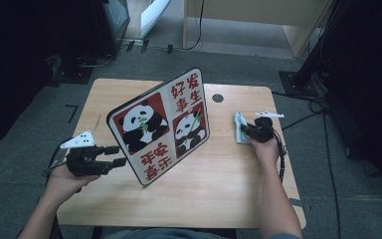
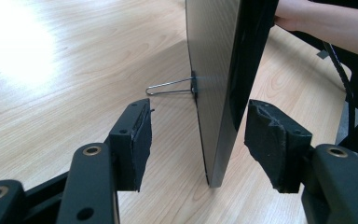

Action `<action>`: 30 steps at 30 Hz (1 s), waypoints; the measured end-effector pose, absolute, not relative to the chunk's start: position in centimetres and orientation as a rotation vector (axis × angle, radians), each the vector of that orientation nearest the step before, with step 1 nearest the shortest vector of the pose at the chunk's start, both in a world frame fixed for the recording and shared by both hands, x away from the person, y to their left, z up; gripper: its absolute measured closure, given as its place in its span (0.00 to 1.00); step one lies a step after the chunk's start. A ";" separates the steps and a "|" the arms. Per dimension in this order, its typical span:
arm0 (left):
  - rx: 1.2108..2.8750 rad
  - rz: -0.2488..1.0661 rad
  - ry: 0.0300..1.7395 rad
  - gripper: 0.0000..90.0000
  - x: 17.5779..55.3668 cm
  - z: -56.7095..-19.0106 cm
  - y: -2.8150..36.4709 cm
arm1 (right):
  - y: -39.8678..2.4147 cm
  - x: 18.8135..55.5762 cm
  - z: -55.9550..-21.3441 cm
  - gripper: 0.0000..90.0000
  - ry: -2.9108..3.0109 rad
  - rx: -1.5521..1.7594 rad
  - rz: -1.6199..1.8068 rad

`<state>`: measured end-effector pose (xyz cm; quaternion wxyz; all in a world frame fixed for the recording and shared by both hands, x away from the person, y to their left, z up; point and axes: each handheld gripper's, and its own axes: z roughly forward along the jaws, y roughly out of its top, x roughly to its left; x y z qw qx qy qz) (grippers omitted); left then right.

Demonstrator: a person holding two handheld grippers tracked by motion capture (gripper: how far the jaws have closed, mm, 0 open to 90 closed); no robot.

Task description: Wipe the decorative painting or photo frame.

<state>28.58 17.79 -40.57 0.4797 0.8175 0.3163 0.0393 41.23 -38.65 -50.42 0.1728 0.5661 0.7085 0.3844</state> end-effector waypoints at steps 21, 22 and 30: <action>2.022 0.114 0.814 0.45 29.9 -41.9 19.3 | -37.7 38.6 -47.9 0.58 1.986 1.527 1.162; 2.021 0.113 0.818 0.45 30.0 -42.0 19.3 | -37.7 38.3 -47.8 0.58 1.994 1.524 1.161; 2.029 0.116 0.847 0.45 31.6 -42.6 19.0 | -36.9 36.3 -47.6 0.55 2.037 1.460 1.165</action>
